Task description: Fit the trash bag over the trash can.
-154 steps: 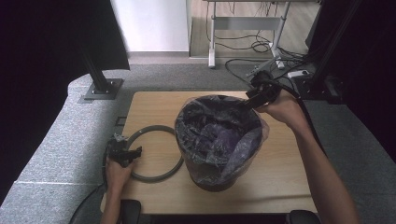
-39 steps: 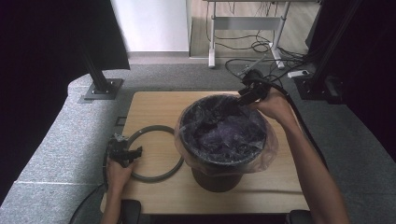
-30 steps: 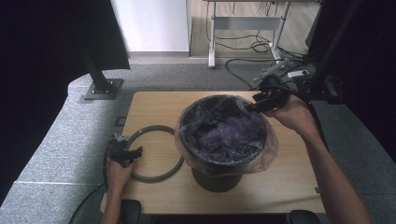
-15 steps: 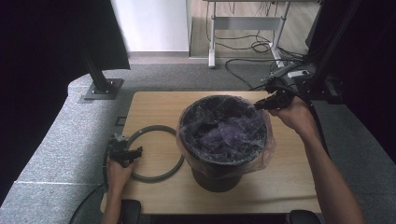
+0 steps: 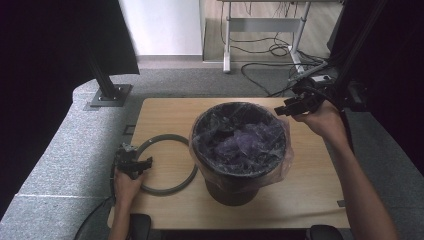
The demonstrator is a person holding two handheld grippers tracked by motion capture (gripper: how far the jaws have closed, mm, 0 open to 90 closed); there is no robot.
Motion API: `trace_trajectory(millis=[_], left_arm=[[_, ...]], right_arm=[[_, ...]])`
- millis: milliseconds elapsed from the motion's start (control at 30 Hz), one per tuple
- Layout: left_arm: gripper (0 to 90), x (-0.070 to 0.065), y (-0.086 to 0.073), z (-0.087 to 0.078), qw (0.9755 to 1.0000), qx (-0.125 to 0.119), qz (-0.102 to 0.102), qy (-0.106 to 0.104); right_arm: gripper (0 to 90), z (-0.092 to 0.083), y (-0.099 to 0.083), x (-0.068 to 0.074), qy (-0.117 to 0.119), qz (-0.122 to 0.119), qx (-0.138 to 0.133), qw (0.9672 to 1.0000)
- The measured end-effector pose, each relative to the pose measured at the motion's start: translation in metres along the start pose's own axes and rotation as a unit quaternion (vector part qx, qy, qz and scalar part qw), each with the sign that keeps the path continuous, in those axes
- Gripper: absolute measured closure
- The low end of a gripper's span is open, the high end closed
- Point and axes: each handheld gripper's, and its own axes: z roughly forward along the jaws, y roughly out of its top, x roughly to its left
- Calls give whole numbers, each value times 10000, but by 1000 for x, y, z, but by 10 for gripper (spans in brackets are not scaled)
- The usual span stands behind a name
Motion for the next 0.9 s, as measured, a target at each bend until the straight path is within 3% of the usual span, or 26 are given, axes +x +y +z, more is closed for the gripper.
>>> trace_trajectory(millis=[133,200,267,400,533,567,600,733,800,900], left_arm=[[127,0,0,0,10000,0,-1,3],[127,0,0,0,10000,0,0,2],[127,0,0,0,10000,0,-1,3],[127,0,0,0,10000,3,-4,4],[127,0,0,0,10000,0,-4,4],[127,0,0,0,10000,3,-2,3],[127,0,0,0,10000,-4,0,1],[126,-1,-1,-1,10000,6,8,0],[126,-1,-1,-1,10000,4,0,5],[127,-1,-1,-2,10000,1,-4,9]], right_arm=[[446,-13,-1,19,197,-106,10,9997],[471,-9,-5,29,191,-144,242,9994],[564,1,-10,37,144,-184,551,9982],[635,25,-15,38,303,-119,805,9962],[642,37,-13,33,421,-111,706,9966],[603,37,-13,32,471,-155,653,9966],[509,35,-13,31,494,-170,555,9971],[199,22,-15,27,289,-257,-85,9992],[148,15,-16,24,192,-268,-252,9991],[84,3,-23,19,245,-306,-585,9975]])
